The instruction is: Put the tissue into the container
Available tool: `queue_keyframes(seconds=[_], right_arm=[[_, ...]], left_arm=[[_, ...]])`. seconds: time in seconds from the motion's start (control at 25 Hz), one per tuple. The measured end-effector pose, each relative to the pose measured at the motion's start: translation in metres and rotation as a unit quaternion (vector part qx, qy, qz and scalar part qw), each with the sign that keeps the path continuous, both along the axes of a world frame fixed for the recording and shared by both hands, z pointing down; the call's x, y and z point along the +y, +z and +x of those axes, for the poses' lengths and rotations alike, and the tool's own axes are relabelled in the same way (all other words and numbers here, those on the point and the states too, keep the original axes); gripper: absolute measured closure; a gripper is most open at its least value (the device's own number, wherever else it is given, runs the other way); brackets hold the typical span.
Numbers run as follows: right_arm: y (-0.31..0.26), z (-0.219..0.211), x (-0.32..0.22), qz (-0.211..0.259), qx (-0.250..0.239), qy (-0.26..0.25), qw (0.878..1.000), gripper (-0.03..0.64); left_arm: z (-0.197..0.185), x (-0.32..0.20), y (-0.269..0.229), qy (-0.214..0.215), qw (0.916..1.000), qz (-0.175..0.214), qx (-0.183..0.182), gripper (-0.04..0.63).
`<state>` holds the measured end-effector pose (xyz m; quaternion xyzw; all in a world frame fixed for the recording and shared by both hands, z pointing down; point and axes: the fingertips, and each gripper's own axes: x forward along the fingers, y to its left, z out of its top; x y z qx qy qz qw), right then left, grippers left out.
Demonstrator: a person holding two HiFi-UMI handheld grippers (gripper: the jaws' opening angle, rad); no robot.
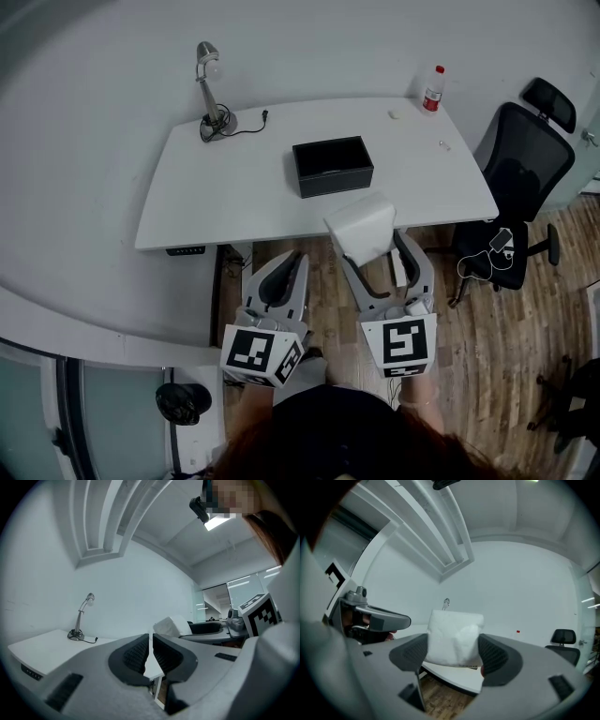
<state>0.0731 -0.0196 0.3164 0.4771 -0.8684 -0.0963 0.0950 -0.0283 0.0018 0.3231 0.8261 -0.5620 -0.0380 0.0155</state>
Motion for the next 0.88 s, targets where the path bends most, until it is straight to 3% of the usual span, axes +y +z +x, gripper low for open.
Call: queue_keyframes(seconds=[0.88], right_arm=[[-0.012,-0.05,-0.069,0.014,0.017,0.049,0.999,0.265]], left_arm=[[-0.057,-0.074,-0.007,0.042,0.9986,0.017,0.028,0.551]])
